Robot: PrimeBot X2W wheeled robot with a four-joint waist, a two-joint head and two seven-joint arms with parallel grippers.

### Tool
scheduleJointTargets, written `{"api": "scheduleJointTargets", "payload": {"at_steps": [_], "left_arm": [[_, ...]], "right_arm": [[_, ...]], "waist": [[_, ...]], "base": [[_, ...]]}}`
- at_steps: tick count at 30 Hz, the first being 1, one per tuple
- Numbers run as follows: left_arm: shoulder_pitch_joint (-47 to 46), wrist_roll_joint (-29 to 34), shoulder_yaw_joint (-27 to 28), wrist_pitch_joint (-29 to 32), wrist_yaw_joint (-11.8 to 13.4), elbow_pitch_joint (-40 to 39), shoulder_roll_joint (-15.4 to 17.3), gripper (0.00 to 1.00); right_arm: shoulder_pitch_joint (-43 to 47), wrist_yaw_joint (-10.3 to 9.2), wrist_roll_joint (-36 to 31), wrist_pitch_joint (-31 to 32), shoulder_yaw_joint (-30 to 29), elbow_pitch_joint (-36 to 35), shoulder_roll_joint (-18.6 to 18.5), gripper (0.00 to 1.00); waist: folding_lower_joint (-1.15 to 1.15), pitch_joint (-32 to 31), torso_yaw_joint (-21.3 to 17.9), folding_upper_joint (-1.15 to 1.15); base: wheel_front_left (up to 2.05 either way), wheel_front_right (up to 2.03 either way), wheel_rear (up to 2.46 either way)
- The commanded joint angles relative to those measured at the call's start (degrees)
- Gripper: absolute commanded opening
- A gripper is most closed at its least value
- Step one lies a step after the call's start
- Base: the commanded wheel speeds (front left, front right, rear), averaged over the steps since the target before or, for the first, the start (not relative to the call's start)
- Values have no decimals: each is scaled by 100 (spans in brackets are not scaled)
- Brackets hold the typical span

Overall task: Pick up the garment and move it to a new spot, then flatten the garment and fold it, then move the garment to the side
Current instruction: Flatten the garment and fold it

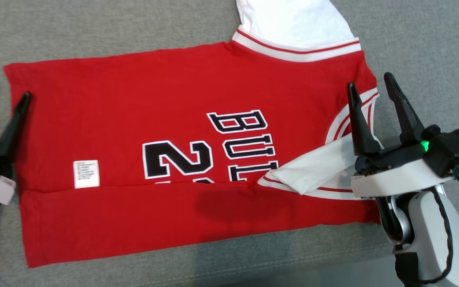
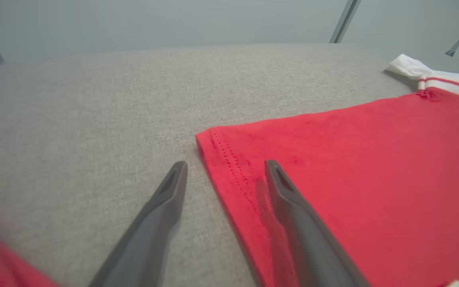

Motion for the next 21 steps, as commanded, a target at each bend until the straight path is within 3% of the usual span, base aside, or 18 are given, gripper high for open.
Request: {"api": "scheduleJointTargets", "payload": {"at_steps": [1, 6, 15, 16, 18, 19, 21], "left_arm": [[-263, -114, 228, -34, 2, -141, 424, 100], [-217, -361, 174, -34, 2, -232, 778, 100], [-123, -703, -249, -34, 2, -471, 1110, 100], [-116, -722, -349, -34, 2, -499, 1158, 93], [-123, -767, -509, -34, 2, -562, 1229, 25], [-136, -778, -581, -34, 2, -584, 1261, 0], [-158, -841, -730, -34, 2, -623, 1287, 0]], "right_arm": [[169, -17, 44, -97, 155, -274, -5, 100], [331, -17, 167, -113, 310, -706, -5, 100], [520, -17, 265, -115, 377, -1115, -5, 100], [527, -17, 268, -115, 373, -1130, -5, 100], [533, -17, 271, -115, 356, -1151, -5, 100], [532, -17, 273, -115, 345, -1154, -5, 100], [520, -17, 269, -115, 313, -1142, -5, 100]], "waist": [[0, 283, -230, 0], [0, 523, -402, 0], [0, 662, -507, 0], [0, 667, -509, 0], [0, 668, -505, 0], [0, 662, -501, 0], [0, 631, -488, 0]], "base": [[0, 0, 0], [0, 0, 0], [0, 0, 0], [0, 0, 0], [0, 0, 0], [0, 0, 0], [0, 0, 0]]}}
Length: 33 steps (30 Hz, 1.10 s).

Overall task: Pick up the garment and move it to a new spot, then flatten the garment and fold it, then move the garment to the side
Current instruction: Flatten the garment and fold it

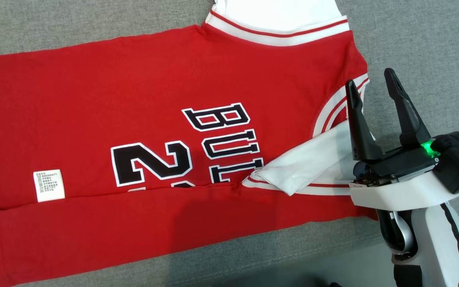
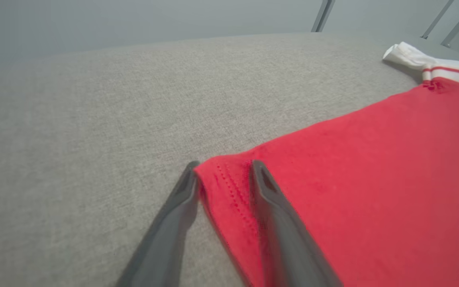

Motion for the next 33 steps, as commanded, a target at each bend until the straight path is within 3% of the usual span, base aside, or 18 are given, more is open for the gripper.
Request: {"api": "scheduleJointTargets", "payload": {"at_steps": [1, 15, 25, 33], "left_arm": [[150, -57, -258, 94, -7, 6, -29, 0], [223, 228, -84, 94, -7, -127, -531, 0], [452, 775, 533, 94, -7, -174, -993, 0], [508, 1043, 792, 94, -7, -511, -1001, 0]], "right_arm": [[156, -17, 48, -63, 75, -117, -25, 100], [-58, -17, 104, -63, -97, 424, -25, 100], [-158, -17, 166, -63, -127, 828, -25, 100], [-299, -17, 150, -63, -182, 1006, -25, 100]], "waist": [[0, -51, 23, 0], [0, -674, 256, 0], [0, -975, 354, 0], [0, -968, 446, 0]], "base": [[0, 0, 0], [0, 0, 0], [0, 0, 0], [0, 0, 0]]}}
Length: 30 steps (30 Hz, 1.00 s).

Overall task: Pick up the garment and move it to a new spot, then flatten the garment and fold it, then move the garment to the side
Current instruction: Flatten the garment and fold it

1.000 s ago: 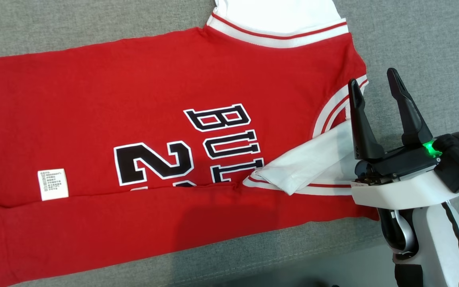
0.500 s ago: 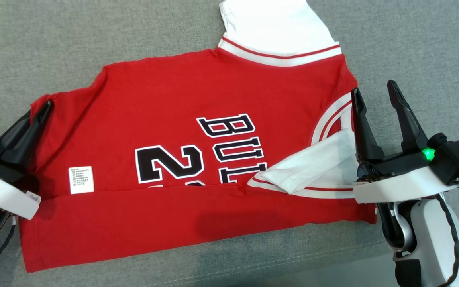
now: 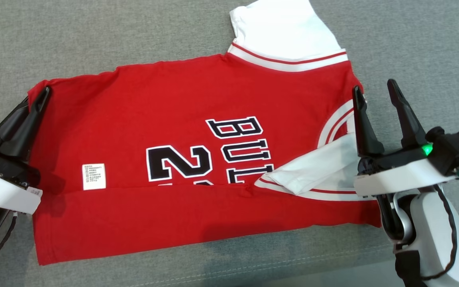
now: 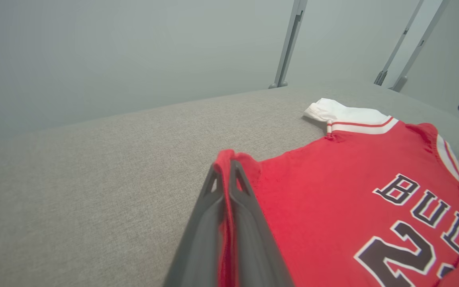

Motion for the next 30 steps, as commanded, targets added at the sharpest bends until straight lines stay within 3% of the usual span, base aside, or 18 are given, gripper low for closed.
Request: {"api": "scheduleJointTargets", "payload": {"at_steps": [1, 5, 18, 30], "left_arm": [[-8, 43, 287, -18, -6, -140, 267, 0], [23, 175, 276, -18, -6, -338, 262, 0], [-192, 270, 67, -18, -6, -985, -103, 0], [-624, 259, -208, -18, -6, -1168, -398, 0]], "right_arm": [[-111, -17, -6, -59, 61, -63, -26, 100], [-665, -17, -92, 177, -118, 288, -26, 100], [-2313, -17, -764, 1792, -991, 540, -26, 100], [-3079, -17, -1111, 2729, -1374, 1000, -26, 100]], "waist": [[0, 27, 49, 0], [0, 177, 250, 0], [0, 703, 988, 0], [0, 1188, 1499, 0]], "base": [[0, 0, 0], [0, 0, 0], [0, 0, 0], [0, 0, 0]]}}
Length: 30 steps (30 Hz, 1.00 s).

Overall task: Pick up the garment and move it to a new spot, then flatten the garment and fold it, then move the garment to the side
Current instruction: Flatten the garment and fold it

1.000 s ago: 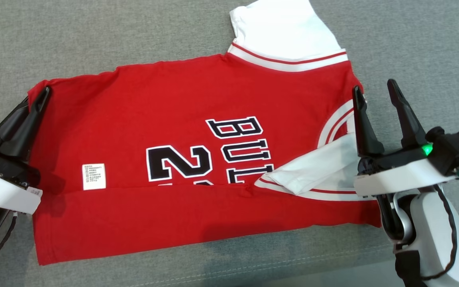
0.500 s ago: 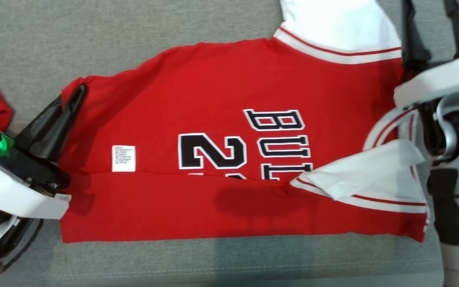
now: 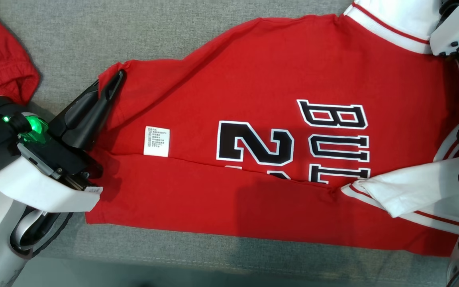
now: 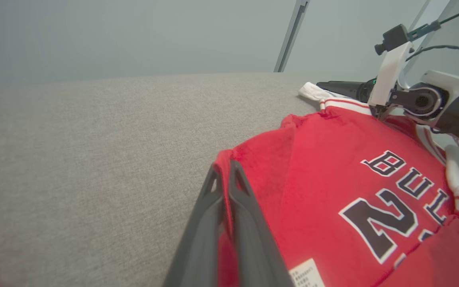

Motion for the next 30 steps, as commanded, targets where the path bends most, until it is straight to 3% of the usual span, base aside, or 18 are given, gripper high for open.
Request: {"api": "scheduleJointTargets", "payload": {"at_steps": [1, 2, 3, 4, 7, 9, 18, 30], "left_arm": [[-148, 53, 219, -18, -2, -120, 249, 0], [-152, 50, 221, -18, -2, -118, 247, 0], [-156, 46, 229, -18, -2, -108, 244, 0], [-146, 42, 242, -18, -2, -101, 247, 0], [-117, 31, 271, -18, -2, -84, 260, 0], [-97, 23, 291, -18, -2, -70, 282, 0], [-6, -12, 378, -18, -2, 17, 338, 0], [245, -174, 550, -18, -2, 327, 419, 0]], "right_arm": [[-13, -14, -41, 127, 109, -60, 118, 100], [-19, -14, -43, 176, 121, -60, 118, 100], [-14, -14, -1, 258, 165, -75, 118, 83], [13, -14, 35, 274, 192, -130, 118, 44], [65, -14, 79, 243, 199, -269, 118, 12], [92, -14, 98, 206, 178, -399, 118, 0], [222, -14, 394, 88, 215, -821, 118, 0], [900, -14, 1567, -151, 781, -1572, 118, 0]], "waist": [[0, 49, 40, 0], [0, 61, 37, 0], [0, 82, 23, 0], [0, 95, -6, 0], [0, 93, -63, 0], [0, 84, -104, 0], [0, -9, -278, 0], [0, -487, -671, 0]], "base": [[0, 0, 0], [0, 0, 0], [0, 0, 0], [0, 0, 0], [0, 0, 0], [0, 0, 0], [0, 0, 0], [0, 0, 0]]}}
